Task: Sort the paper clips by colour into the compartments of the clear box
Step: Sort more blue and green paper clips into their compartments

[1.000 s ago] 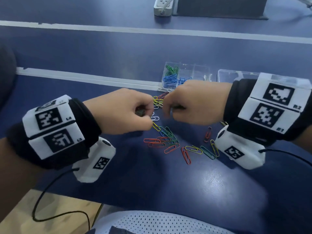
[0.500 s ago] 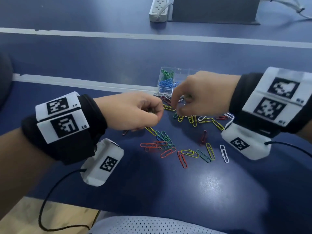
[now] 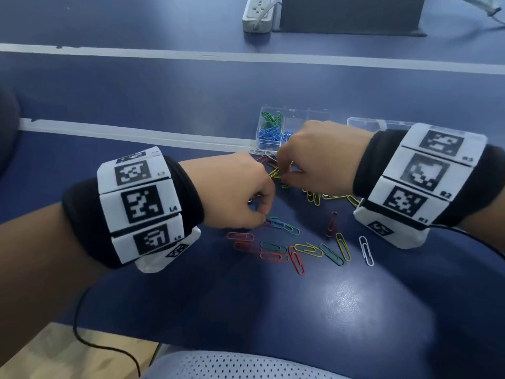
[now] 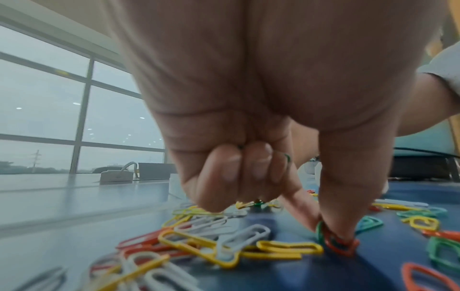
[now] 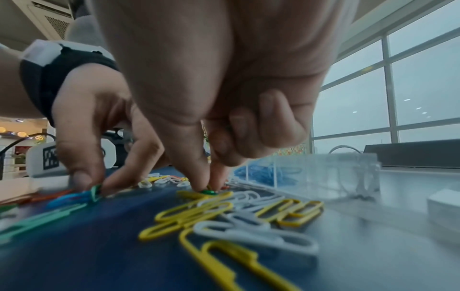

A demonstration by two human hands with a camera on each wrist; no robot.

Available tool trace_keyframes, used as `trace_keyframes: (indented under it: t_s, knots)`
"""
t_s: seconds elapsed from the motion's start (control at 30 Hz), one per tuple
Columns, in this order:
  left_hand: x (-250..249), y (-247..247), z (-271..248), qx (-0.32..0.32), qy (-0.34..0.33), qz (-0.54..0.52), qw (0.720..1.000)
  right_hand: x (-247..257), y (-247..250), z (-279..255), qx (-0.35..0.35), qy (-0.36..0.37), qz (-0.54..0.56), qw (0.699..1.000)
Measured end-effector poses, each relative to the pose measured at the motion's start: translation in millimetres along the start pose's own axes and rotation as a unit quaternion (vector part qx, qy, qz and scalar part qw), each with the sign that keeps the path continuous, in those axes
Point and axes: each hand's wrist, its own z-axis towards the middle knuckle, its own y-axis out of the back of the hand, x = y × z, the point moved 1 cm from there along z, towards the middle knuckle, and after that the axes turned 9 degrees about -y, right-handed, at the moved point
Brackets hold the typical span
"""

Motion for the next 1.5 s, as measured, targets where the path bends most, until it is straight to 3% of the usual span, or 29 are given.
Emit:
trace_keyframes:
  t_s: [0.2, 0.5, 0.73, 0.93, 1.0, 1.13, 1.27, 1.33, 1.5]
  knots:
    - [4.3, 9.9, -4.4, -0.024, 0.030, -0.051, 0.998, -10.2, 3.4, -3.4, -0.023, 0.002, 0.016, 1.000]
    - [9.7, 9.4, -13.7, -0.061, 0.090, -0.121, 0.987, -10.0, -1.4, 0.9, 0.000, -0.012, -0.010, 1.000]
    - [11.0, 13.4, -14.2, -0.057, 0.089, -0.204, 0.973, -0.1, 9.4, 0.6, 0.025, 0.021, -0.069, 0.997]
    - [13.2, 1.9, -10.1, -0.050, 0.062, -0.239, 0.968, 0.7, 6.6, -3.8, 0.004, 0.038, -0.080, 0.996]
    - [12.7, -1.1, -7.6, -0.051, 0.045, -0.259, 0.963, -1.6, 7.0, -7.0, 0.001, 0.022, -0.037, 0.999]
    - [13.5, -0.8, -1.5, -0.027, 0.054, -0.277, 0.959, -9.9, 8.1, -9.9, 0.052, -0.061, 0.153, 0.985]
    - [11.1, 4.7, 3.7, -0.019, 0.052, -0.269, 0.962, -21.8, 10.9, -2.0, 0.072, -0.066, 0.202, 0.974]
    - [14.2, 10.4, 8.7, -0.047, 0.056, -0.273, 0.959, -27.6, 16.0, 5.4, 0.072, -0.070, 0.233, 0.967]
    - [36.7, 40.2, 33.4, -0.188, 0.119, -0.237, 0.946, -41.8, 36.9, 32.8, 0.019, -0.113, 0.297, 0.948]
